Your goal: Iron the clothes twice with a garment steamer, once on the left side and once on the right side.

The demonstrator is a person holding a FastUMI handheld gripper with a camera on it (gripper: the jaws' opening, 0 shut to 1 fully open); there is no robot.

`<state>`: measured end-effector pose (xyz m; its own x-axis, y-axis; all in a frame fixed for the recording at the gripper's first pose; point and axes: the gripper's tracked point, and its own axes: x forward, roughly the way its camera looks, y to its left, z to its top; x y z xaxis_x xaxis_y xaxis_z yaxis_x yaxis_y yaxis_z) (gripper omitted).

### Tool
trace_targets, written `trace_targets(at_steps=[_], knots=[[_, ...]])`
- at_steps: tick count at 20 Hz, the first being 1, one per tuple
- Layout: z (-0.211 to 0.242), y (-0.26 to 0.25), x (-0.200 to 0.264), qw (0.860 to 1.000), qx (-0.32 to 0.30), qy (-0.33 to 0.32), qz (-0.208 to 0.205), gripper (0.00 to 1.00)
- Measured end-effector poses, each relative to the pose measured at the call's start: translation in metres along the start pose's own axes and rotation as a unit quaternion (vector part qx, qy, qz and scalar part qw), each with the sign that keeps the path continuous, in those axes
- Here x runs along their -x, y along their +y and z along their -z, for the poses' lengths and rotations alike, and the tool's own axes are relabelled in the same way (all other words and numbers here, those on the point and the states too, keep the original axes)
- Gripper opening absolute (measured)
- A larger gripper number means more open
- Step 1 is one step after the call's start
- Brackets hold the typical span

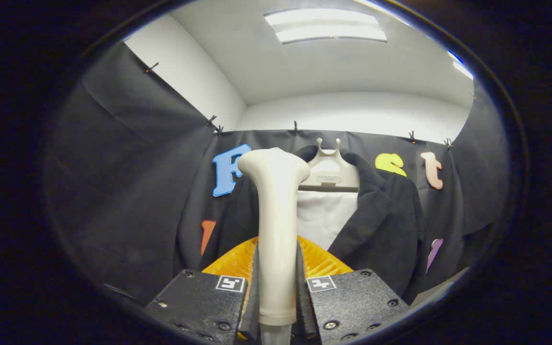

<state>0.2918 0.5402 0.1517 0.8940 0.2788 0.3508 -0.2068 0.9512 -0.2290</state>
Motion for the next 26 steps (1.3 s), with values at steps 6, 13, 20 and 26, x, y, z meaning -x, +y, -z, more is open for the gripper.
trace_targets(at_steps=[6,13,20,26], knots=[[0.016,-0.009,0.019,1.0,0.003,0.023,0.0,0.33],[0.031,-0.008,0.042,0.999,0.007,0.046,-0.005,0.33],[0.06,-0.007,0.063,0.996,0.01,0.091,-0.003,0.34],[0.082,-0.009,0.08,0.99,-0.013,0.139,-0.002,0.34]])
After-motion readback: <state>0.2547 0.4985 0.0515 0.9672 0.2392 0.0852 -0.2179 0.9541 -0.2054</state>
